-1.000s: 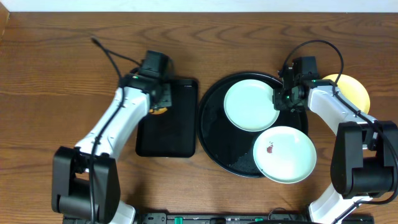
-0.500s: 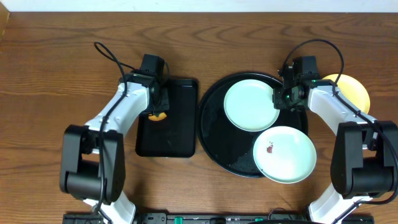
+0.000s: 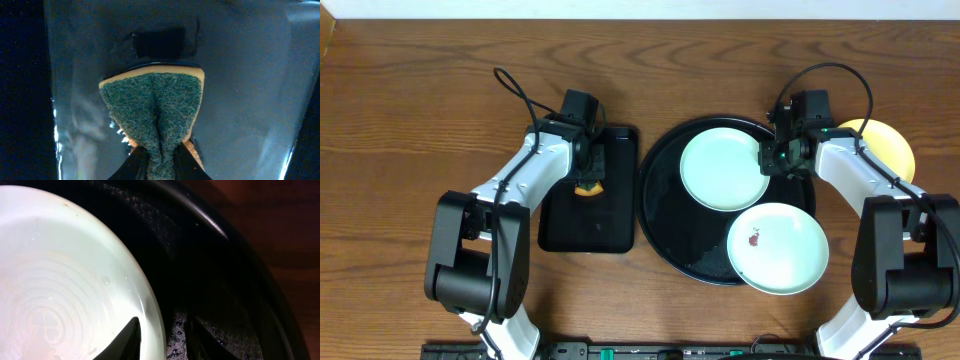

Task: Clean dirty plates on tray and stack at the side
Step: 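Carry sponge back and lower it onto black tray with left gripper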

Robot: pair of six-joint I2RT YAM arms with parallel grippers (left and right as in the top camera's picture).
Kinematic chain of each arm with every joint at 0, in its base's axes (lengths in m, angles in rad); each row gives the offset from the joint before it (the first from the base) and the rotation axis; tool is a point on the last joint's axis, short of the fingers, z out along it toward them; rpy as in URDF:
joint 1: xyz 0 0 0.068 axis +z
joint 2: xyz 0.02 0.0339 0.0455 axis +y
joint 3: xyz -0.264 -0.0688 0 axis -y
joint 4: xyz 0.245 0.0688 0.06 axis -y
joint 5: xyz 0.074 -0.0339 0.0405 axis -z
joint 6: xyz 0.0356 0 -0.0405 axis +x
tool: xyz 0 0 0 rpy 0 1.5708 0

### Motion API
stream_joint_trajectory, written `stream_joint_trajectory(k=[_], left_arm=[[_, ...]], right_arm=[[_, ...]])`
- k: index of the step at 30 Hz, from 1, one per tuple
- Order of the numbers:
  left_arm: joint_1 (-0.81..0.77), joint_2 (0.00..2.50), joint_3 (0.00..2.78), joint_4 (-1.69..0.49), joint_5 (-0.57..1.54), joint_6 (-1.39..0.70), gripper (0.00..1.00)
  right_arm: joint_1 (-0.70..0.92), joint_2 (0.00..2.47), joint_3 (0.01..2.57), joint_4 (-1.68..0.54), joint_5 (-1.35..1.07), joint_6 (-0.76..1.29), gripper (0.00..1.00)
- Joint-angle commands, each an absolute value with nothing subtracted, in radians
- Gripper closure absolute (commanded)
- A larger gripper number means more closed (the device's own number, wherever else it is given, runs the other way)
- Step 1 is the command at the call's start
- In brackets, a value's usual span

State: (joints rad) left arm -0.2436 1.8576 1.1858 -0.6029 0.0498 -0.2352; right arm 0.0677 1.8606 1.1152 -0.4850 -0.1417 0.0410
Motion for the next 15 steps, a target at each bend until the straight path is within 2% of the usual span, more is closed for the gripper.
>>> stream_joint_trajectory(k=[1,5,10,12,14,15], left_arm=[[-0.241,1.863,1.179,-0.604,0.060,-0.223,0.73],[-0.242,1.863,1.179,-0.609,0.060,-0.223,0.41],[-0.242,1.863,1.179,-0.612,0.060,-0.223,0.24],[-0.242,1.863,1.179,-0.612,0.060,-0.223,0.22],[-0.242,1.863,1.179,-0.612,0.060,-0.223,0.20],[-0.242,1.863,1.179,-0.612,0.060,-0.223,0.16]], right_arm=[[0.074,1.831,1.108,-0.481,-0.147,0.036,0.72],[0.074,1.831,1.097,-0.461,-0.147,0.037,0.74],[0.074,1.831,1.092,-0.459,-0.147,0.037,0.94],[0.074,1.831,1.092,-0.459,-0.147,0.037,0.93],[0.074,1.831,1.092,-0.460,-0.147,0.037,0.89],[0.074,1.831,1.092,-0.460,-0.147,0.037,0.87]])
